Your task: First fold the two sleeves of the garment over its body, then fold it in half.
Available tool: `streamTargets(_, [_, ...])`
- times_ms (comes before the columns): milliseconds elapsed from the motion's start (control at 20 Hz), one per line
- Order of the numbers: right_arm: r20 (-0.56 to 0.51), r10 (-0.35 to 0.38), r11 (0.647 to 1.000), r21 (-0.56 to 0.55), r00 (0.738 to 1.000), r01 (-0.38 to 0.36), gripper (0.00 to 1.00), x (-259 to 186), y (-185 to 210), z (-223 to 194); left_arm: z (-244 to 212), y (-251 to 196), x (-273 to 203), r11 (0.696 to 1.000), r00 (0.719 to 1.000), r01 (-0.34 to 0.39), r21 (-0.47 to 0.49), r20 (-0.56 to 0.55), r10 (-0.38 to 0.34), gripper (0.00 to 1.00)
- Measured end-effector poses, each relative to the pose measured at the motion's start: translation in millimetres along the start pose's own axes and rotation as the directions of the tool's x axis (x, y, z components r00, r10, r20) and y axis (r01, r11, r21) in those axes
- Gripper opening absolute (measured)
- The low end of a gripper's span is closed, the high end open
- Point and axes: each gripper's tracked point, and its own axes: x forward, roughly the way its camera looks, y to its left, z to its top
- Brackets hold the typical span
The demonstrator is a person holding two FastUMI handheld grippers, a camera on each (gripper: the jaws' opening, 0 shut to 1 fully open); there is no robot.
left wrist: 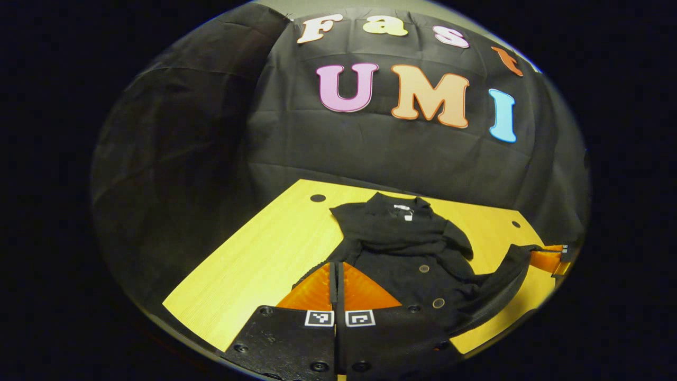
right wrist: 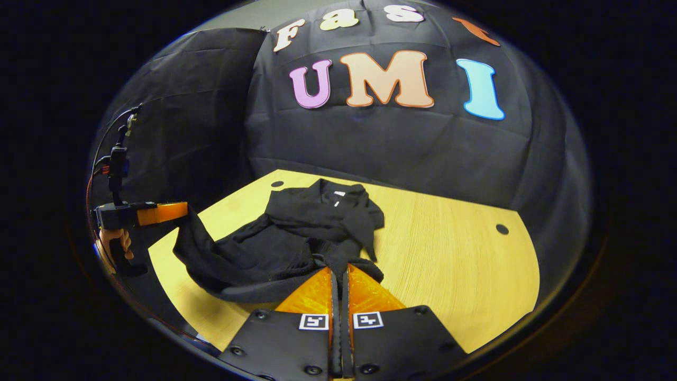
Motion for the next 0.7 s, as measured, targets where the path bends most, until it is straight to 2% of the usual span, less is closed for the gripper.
streamTargets(250, [0.031,-0.022,1.0,-0.021,0.999,0.023,0.03,18,-3,41,41,1,31,1.0,0.999,0.011,-0.025,0.043,-0.01,0.0])
streamTargets(700, [0.052,-0.111,0.994,-0.017,0.993,0.112,0.02,75,-13,108,88,-15,118,0.994,0.993,0.105,0.025,0.058,-0.106,0.0])
